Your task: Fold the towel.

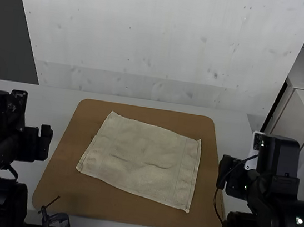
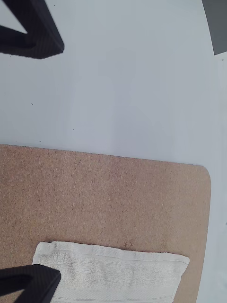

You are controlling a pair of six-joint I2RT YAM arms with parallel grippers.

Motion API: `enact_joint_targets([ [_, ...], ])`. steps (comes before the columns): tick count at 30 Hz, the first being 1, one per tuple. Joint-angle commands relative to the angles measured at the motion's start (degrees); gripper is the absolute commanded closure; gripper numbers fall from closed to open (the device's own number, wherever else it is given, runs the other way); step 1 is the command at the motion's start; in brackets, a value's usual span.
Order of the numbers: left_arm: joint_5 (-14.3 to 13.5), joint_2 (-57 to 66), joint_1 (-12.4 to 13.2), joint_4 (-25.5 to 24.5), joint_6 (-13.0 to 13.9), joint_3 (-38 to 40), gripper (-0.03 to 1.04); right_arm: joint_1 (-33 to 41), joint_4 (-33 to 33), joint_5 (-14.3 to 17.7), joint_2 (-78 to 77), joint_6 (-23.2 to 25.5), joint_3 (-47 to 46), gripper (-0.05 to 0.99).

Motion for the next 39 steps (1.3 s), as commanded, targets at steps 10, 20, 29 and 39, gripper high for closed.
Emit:
enact_joint_targets([
  [10,1.5,-1.1,0.2,0.4,1.3,1.5,0.03,0.1,0.4,-2.0,-0.7,0.4,1.5,-0.02],
  [20,2.6,-1.0,-0.1,1.0,1.6,1.8,0.03,0.8,-0.3,-2.0,-1.1,0.3,1.9,-0.02],
  [29,7.9,25.8,-3.3,4.1,-0.8,13.6,0.03,3.8,2.4,-2.5,19.1,1.3,10.6,-0.02],
  [39,5.4,51.7,-6.6,13.4,1.1,20.8,0.05,2.2,16.8,-2.5,47.2,5.7,13.4,-0.02],
])
